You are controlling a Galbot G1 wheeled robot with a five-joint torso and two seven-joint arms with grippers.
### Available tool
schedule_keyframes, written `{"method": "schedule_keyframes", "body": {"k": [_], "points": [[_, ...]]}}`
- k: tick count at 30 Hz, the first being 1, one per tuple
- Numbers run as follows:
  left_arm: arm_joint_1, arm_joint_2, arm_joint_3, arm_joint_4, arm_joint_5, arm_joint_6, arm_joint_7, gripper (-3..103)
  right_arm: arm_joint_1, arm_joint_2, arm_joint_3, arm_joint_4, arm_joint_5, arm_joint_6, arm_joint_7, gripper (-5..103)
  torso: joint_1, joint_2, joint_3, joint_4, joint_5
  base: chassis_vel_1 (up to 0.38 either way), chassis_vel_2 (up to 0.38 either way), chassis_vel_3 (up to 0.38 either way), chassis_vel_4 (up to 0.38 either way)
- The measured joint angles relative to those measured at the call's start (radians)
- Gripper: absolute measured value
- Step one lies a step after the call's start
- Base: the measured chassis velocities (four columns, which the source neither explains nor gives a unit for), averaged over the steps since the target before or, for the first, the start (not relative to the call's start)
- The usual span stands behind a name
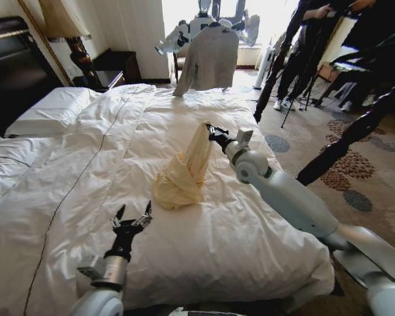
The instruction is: Pick up the clothes from the bed and hang them on the clothes hanger.
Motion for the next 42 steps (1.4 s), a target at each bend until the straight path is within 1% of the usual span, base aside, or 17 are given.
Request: {"method": "schedule_keyframes", "body": {"k": [1, 4, 6, 8, 12, 17, 19, 21, 22, 24, 25, 28, 31, 33, 34, 36, 42], "points": [[0.0, 0.0, 0.0, 0.0, 0.0, 0.0, 0.0, 100, 0.0, 0.0, 0.0, 0.0, 0.0, 0.0, 0.0, 0, 0.0, 0.0, 0.0, 0.0, 0.0, 0.0, 0.0, 0.0, 0.0], [-0.006, -0.047, 0.08, 0.072, 0.087, -0.039, -0.029, 100, 0.029, 0.037, -0.014, -0.034, 0.004, 0.002, 0.012, 0, 0.0, 0.0, 0.0, 0.0003, 0.0002, 0.0, 0.0, 0.0, 0.0], [-0.009, -0.055, 0.101, 0.09, 0.113, -0.047, -0.034, 100, 0.043, 0.049, -0.021, -0.046, 0.007, 0.003, 0.019, 0, 0.0, 0.0, 0.0, 0.0003, 0.0002, 0.0, 0.0, 0.0, 0.0], [-0.027, -0.06, 0.141, 0.122, 0.175, -0.065, -0.038, 100, 0.081, 0.07, -0.036, -0.068, 0.029, 0.003, 0.043, 0, 0.0, 0.0, 0.0, 0.0002, 0.0002, 0.0, 0.0, 0.0, 0.0], [-0.052, -0.057, 0.175, 0.157, 0.239, -0.087, -0.038, 100, 0.114, 0.079, -0.057, -0.08, 0.061, -0.001, 0.062, 0, 0.0, 0.0, 0.0, 0.0002, 0.0, 0.0, 0.0, 0.0, 0.0], [-0.117, -0.028, 0.214, 0.243, 0.401, -0.156, 0.0, 100, 0.163, 0.093, -0.123, -0.084, 0.125, -0.007, 0.102, 0, 0.0, 0.0, 0.0, -0.0003, 0.0002, 0.0, 0.0, 0.0, 0.0], [-0.123, -0.025, 0.214, 0.249, 0.412, -0.16, 0.004, 100, 0.165, 0.097, -0.127, -0.086, 0.126, -0.007, 0.103, 0, 0.0, 0.0, 0.0, -0.0003, 0.0001, 0.0, 0.0, 0.0, 0.0], [-0.139, -0.019, 0.2, 0.266, 0.452, -0.184, 0.019, 100, 0.175, 0.159, -0.147, -0.13, 0.121, -0.008, 0.104, 0, 0.0, 0.0, 0.0, -0.0005, 0.0, 0.0, 0.0, 0.0, 0.0], [-0.139, -0.019, 0.2, 0.266, 0.452, -0.184, 0.019, 100, 0.175, 0.159, -0.147, -0.13, 0.121, -0.008, 0.104, 0, 0.0, 0.0, 0.0, -0.0005, 0.0, 0.0, 0.0, 0.0, 0.0], [-0.15, -0.026, 0.18, 0.268, 0.473, -0.194, 0.032, 100, 0.178, 0.222, -0.152, -0.177, 0.112, -0.011, 0.098, 0, 0.0, 0.0, 0.0, 0.0004, -0.0001, 0.0, 0.0, 0.0, 0.0], [-0.158, -0.024, 0.176, 0.27, 0.476, -0.194, 0.036, 100, 0.178, 0.24, -0.155, -0.19, 0.11, -0.011, 0.097, 0, 0.0, 0.0, 0.0, 0.001, -0.0002, 0.0, 0.0, 0.0, 0.0], [-0.194, 0.0, 0.179, 0.289, 0.473, -0.185, 0.048, 100, 0.176, 0.276, -0.168, -0.213, 0.101, -0.011, 0.1, 0, 0.0, 0.0, 0.0, 0.0005, -0.0005, 0.0, 0.0, 0.0, 0.0], [-0.23, 0.019, 0.206, 0.32, 0.428, -0.161, 0.041, 100, 0.172, 0.294, -0.174, -0.219, 0.097, -0.01, 0.114, 0, 0.0, 0.0, 0.0, -0.0001, -0.0001, 0.0, 0.0, 0.0, 0.0], [-0.266, 0.024, 0.232, 0.347, 0.331, -0.126, 0.008, 100, 0.168, 0.304, -0.167, -0.219, 0.098, -0.009, 0.131, 0, 0.0, 0.0, 0.0, 0.0, 0.0002, 0.0, 0.0, 0.0, 0.0], [-0.266, 0.024, 0.232, 0.347, 0.331, -0.126, 0.008, 100, 0.168, 0.304, -0.167, -0.219, 0.098, -0.009, 0.131, 0, 0.0, 0.0, 0.0, 0.0, 0.0002, 0.0, 0.0, 0.0, 0.0], [-0.306, 0.032, 0.263, 0.362, 0.269, -0.099, -0.013, 100, 0.167, 0.286, -0.16, -0.209, 0.096, -0.009, 0.132, 0, 0.0, 0.0, 0.0, 0.0003, 0.0, 0.0, 0.0, 0.0, 0.0], [-0.422, 0.042, 0.338, 0.425, 0.234, -0.075, -0.048, 100, 0.167, 0.23, -0.161, -0.177, 0.097, -0.009, 0.135, 0, 0.0, 0.0, 0.0, -0.0003, 0.0004, 0.0, 0.0, 0.0, 0.0]]}}
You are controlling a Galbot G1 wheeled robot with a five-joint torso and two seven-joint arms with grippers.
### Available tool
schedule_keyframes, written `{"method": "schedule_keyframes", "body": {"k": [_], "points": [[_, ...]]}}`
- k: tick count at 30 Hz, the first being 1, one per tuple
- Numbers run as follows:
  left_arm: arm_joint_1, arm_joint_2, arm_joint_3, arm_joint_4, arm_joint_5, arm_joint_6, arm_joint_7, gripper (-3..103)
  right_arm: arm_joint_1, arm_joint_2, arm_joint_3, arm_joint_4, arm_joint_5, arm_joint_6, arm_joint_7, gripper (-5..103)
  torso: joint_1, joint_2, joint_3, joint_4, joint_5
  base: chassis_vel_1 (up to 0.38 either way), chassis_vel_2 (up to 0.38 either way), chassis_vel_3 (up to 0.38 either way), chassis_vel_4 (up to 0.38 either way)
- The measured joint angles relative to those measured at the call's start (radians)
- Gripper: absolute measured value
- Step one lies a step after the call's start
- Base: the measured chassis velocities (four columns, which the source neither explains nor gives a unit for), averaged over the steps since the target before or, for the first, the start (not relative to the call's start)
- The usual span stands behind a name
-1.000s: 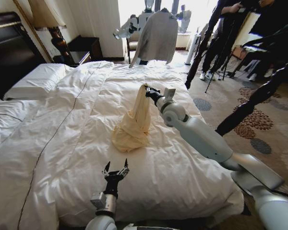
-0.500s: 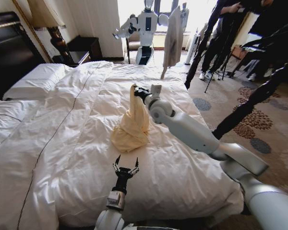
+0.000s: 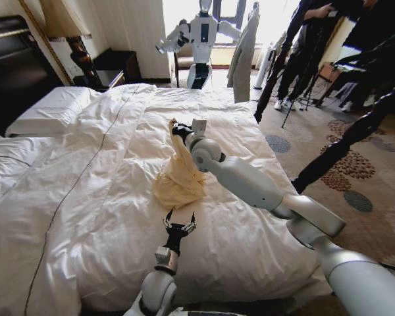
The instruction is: Pick up the clothes from the bed and hang them on the clothes hanger.
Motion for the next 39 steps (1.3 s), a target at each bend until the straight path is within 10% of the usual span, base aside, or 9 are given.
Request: {"method": "schedule_keyframes", "body": {"k": [17, 32, 39], "points": [[-0.254, 0.014, 0.087, 0.257, 0.166, -0.041, -0.038, 100, -0.045, -0.115, 0.029, 0.082, 0.028, -0.002, 0.027, 0, 0.0, 0.0, 0.0, 0.0005, -0.0002, 0.0, 0.0, 0.0, 0.0], [-0.315, 0.008, 0.109, 0.325, 0.12, 0.015, -0.059, 102, -0.053, -0.138, 0.06, 0.1, 0.043, -0.004, 0.035, 0, 0.0, 0.0, 0.0, 0.0004, -0.0003, 0.0, 0.0, 0.0, 0.0], [-0.34, 0.019, 0.106, 0.326, 0.09, 0.011, -0.06, 84, -0.065, -0.149, 0.062, 0.114, 0.043, -0.005, 0.041, 0, 0.0, 0.0, 0.0, 0.0004, -0.0002, 0.0, 0.0, 0.0, 0.0]]}}
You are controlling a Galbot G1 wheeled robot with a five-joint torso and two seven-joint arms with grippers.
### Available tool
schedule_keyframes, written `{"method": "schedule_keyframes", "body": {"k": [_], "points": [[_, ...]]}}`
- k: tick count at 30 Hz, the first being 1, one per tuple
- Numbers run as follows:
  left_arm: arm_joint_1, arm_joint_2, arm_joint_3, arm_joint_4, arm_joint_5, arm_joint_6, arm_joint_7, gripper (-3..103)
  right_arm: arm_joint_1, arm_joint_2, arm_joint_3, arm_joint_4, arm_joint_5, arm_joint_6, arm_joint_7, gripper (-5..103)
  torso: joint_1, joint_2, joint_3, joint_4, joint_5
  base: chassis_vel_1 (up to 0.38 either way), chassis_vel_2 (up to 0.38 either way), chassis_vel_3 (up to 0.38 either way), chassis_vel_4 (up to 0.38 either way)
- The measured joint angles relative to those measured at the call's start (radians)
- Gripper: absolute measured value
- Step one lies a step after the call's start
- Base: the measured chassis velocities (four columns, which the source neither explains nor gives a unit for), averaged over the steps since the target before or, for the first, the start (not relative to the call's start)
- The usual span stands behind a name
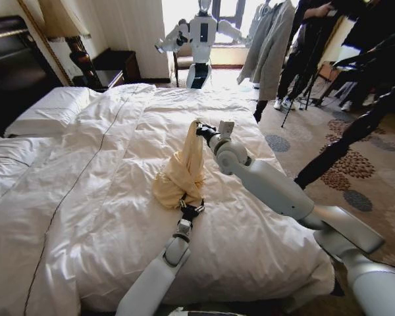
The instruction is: Pick up the clothes from the bed and hang them on the clothes hanger.
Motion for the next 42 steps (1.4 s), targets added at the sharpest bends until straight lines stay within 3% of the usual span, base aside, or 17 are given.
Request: {"method": "schedule_keyframes", "body": {"k": [4, 6, 8, 10, 14, 18, 23, 25, 26, 36, 42], "points": [[-0.004, 0.001, 0.0, 0.002, -0.007, -0.002, 0.001, 71, 0.0, 0.0, 0.0, 0.003, 0.0, 0.0, 0.005, 0, 0.0, 0.0, 0.0, 0.0, -0.0001, 0.0, 0.0, 0.0, 0.0], [-0.003, 0.002, 0.0, 0.0, -0.009, -0.002, 0.001, 71, 0.0, 0.0, 0.0, 0.003, 0.0, 0.0, 0.006, 0, 0.0, 0.0, 0.0, 0.0, -0.0001, 0.0, 0.0, 0.0, 0.0], [-0.003, 0.01, -0.004, -0.01, -0.02, -0.001, -0.001, 59, 0.0, 0.0, 0.0, 0.004, 0.0, -0.001, 0.009, 0, 0.0, 0.0, 0.0, 0.0, -0.0001, 0.0, 0.0, 0.0, 0.0], [-0.003, 0.013, -0.006, -0.013, -0.024, -0.001, -0.003, 59, 0.0, -0.001, 0.0, 0.004, 0.0, -0.001, 0.01, 0, 0.0, 0.0, 0.0, 0.0, -0.0001, 0.0, 0.0, 0.0, 0.0], [0.01, 0.047, -0.043, -0.065, -0.066, 0.013, -0.009, 43, -0.002, -0.012, 0.013, 0.007, -0.001, -0.003, 0.012, 0, 0.0, 0.0, 0.0, -0.0001, -0.0001, 0.0, 0.0, 0.0, 0.0], [0.023, 0.072, -0.076, -0.098, -0.096, 0.022, -0.009, 36, -0.002, -0.021, 0.023, 0.011, 0.0, -0.005, 0.012, 0, 0.0, 0.0, 0.0, -0.0001, -0.0002, 0.0, 0.0, 0.0, 0.0], [0.061, 0.12, -0.166, -0.168, -0.145, 0.037, -0.007, 24, 0.0, -0.043, 0.041, 0.033, 0.017, -0.006, 0.013, 0, 0.0, 0.0, 0.0, -0.0001, -0.0002, 0.0, 0.0, 0.0, 0.0], [0.087, 0.15, -0.236, -0.214, -0.183, 0.046, -0.004, 15, 0.0, -0.065, 0.045, 0.06, 0.04, -0.006, 0.014, 0, 0.0, 0.0, 0.0, 0.0, -0.0002, 0.0, 0.0, 0.0, 0.0], [0.112, 0.192, -0.317, -0.275, -0.255, 0.067, -0.002, 4, 0.0, -0.098, 0.043, 0.099, 0.073, -0.007, 0.011, 0, 0.0, 0.0, 0.0, 0.0001, -0.0002, 0.0, 0.0, 0.0, 0.0], [0.09, 0.355, -0.435, -0.415, -0.479, 0.137, -0.033, 0, 0.059, -0.159, 0.036, 0.133, 0.125, -0.021, -0.025, 0, 0.0, 0.0, 0.0, -0.0001, -0.0002, 0.0, 0.0, 0.0, 0.0], [0.033, 0.475, -0.565, -0.495, -0.65, 0.184, -0.071, 0, 0.142, -0.202, 0.043, 0.175, 0.179, -0.034, -0.056, 0, 0.0, 0.0, 0.0, -0.0002, -0.0004, 0.0, 0.0, 0.0, 0.0]]}}
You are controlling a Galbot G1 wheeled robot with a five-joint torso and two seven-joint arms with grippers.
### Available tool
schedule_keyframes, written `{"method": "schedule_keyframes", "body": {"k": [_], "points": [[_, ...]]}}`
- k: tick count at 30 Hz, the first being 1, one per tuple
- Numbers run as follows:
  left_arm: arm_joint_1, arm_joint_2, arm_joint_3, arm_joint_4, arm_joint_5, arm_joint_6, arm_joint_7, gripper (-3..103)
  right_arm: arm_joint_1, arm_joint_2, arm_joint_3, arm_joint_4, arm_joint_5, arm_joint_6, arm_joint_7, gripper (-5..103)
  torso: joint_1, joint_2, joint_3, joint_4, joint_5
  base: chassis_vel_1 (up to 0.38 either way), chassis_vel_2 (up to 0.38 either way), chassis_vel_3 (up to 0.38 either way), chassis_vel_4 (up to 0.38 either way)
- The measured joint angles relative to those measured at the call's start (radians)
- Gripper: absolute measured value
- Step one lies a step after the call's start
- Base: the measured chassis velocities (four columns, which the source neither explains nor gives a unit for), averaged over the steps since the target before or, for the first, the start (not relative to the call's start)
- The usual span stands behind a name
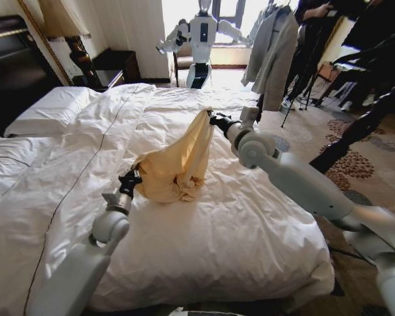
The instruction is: Pick up the clothes from the bed and hang them on the clothes hanger.
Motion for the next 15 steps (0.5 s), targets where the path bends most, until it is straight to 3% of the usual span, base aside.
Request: {"method": "schedule_keyframes", "body": {"k": [2, 5, 10, 14, 15], "points": [[-0.008, 0.022, -0.031, -0.014, -0.03, 0.006, -0.005, 0, 0.014, -0.006, 0.001, 0.011, 0.009, 0.0, -0.003, 0, 0.0, 0.0, 0.0, -0.0001, 0.0002, 0.0, 0.0, 0.0, 0.0], [-0.007, 0.087, -0.152, -0.072, -0.119, 0.02, -0.014, 0, 0.071, -0.028, 0.003, 0.054, 0.045, 0.0, -0.008, 0, 0.0, 0.0, 0.0, 0.0, 0.0002, 0.0, 0.0, 0.0, 0.0], [0.049, 0.128, -0.277, -0.156, -0.198, 0.042, -0.017, 0, 0.135, -0.052, 0.003, 0.098, 0.088, 0.0, -0.007, 0, 0.0, 0.0, 0.0, 0.0002, 0.0, 0.0, 0.0, 0.0, 0.0], [0.173, 0.157, -0.506, -0.306, -0.306, 0.07, -0.015, 0, 0.217, -0.102, -0.001, 0.185, 0.164, 0.002, 0.024, 0, 0.0, 0.0, 0.0, 0.0005, 0.0002, 0.0, 0.0, 0.0, 0.0], [0.173, 0.157, -0.506, -0.306, -0.306, 0.07, -0.015, 0, 0.217, -0.102, -0.001, 0.185, 0.164, 0.002, 0.024, 0, 0.0, 0.0, 0.0, 0.0005, 0.0002, 0.0, 0.0, 0.0, 0.0]]}}
